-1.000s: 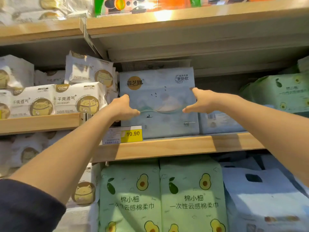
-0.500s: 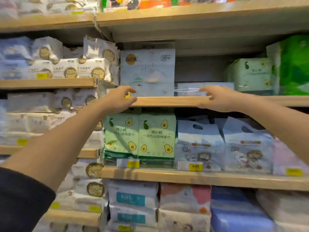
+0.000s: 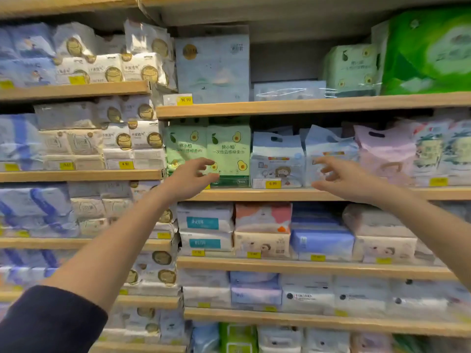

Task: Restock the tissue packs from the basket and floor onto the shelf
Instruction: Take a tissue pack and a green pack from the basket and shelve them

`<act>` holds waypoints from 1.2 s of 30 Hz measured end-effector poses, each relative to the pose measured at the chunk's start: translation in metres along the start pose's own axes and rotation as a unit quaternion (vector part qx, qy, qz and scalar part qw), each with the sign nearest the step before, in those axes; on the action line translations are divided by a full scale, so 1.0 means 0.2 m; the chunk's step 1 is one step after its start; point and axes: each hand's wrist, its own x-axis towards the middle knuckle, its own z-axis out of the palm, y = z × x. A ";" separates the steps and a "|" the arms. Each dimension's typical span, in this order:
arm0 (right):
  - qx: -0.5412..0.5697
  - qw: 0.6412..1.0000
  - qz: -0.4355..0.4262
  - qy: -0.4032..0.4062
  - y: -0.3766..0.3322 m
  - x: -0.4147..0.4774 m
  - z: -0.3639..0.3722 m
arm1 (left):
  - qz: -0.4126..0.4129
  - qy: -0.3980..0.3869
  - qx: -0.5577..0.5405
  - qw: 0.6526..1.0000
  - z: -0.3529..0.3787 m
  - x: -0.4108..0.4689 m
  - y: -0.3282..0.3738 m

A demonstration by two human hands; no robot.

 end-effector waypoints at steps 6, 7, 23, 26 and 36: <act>0.056 0.997 0.055 -0.019 0.08 -0.37 0.22 | -0.037 -0.077 -0.012 0.996 0.22 -0.37 -0.15; 0.056 0.996 0.064 -0.023 0.09 -0.43 0.27 | -0.041 -0.087 -0.015 0.995 0.26 -0.43 -0.17; 0.051 0.974 0.181 -0.130 0.32 -1.38 0.66 | -0.120 -0.226 -0.060 0.965 0.88 -1.36 -0.32; 0.054 0.967 0.205 -0.145 0.40 -1.50 0.70 | -0.131 -0.256 -0.066 0.955 1.01 -1.46 -0.32; 0.107 0.947 0.268 -0.141 0.76 -1.75 0.74 | -0.127 -0.311 -0.068 0.939 1.39 -1.40 -0.17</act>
